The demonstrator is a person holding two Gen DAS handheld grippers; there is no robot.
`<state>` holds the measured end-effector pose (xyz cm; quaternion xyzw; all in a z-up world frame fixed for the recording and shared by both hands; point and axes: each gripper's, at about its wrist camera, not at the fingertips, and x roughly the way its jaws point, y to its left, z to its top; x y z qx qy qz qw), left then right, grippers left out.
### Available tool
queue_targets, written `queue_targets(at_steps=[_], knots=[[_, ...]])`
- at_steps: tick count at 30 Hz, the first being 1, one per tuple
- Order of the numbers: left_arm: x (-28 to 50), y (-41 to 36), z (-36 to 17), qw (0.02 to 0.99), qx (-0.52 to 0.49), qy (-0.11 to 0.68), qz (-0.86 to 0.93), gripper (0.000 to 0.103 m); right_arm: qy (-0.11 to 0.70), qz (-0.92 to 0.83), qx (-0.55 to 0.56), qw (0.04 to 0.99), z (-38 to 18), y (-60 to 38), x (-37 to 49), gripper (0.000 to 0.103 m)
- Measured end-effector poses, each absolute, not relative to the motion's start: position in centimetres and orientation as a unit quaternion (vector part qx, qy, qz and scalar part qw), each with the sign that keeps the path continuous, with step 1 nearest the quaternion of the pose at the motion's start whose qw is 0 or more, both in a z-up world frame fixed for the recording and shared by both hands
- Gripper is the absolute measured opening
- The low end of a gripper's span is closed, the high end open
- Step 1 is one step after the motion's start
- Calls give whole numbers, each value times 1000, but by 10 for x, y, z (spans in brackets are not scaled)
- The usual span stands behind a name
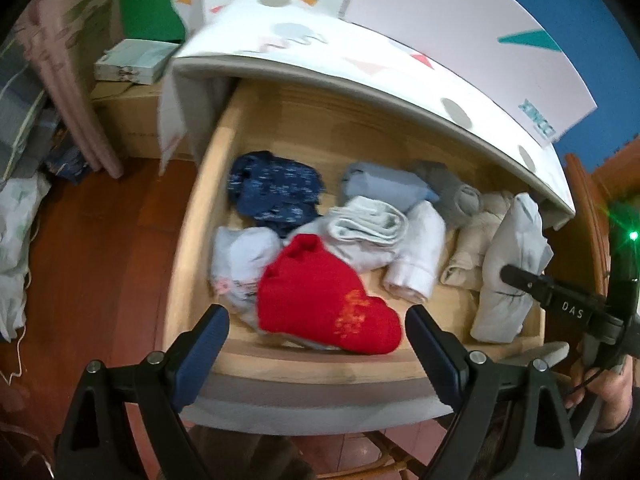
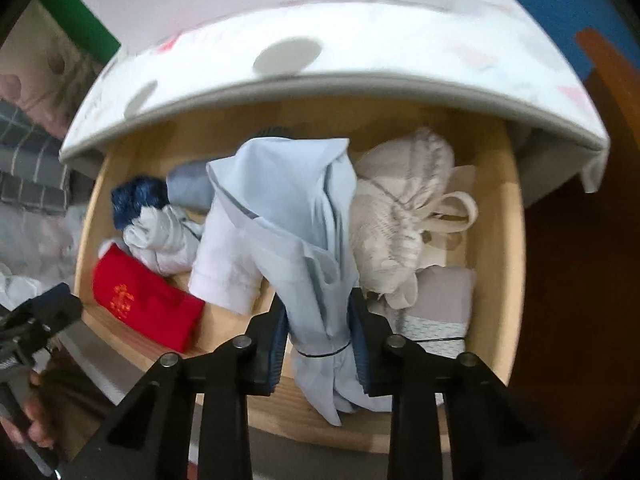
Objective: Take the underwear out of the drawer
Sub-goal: 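Close the right tool on the light blue garment and lift it, then grasp the red garment with the left tool while the right tool holds the blue garment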
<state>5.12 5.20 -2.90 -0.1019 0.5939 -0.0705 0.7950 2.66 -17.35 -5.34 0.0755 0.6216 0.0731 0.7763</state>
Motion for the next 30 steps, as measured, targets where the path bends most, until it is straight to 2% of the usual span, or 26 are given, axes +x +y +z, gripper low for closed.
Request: queue_targets(at_steps=[12, 21, 22, 23, 25, 30], knots=[[73, 49, -56, 751, -143, 642, -60, 92, 631, 55, 125, 764, -62, -195, 34, 26], [83, 26, -76, 741, -93, 664, -29, 92, 644, 63, 116, 753, -67, -190, 35, 36], [82, 22, -77, 742, -84, 665, -30, 90, 646, 65, 116, 752, -68, -190, 35, 37], [82, 20, -78, 742, -73, 666, -29, 79, 647, 65, 116, 751, -68, -190, 35, 41], [82, 15, -83, 739, -49, 672, -13, 65, 652, 64, 116, 747, -71, -190, 36, 44], [81, 17, -90, 731, -69, 678, -19, 55, 656, 65, 120, 743, -72, -192, 35, 47]])
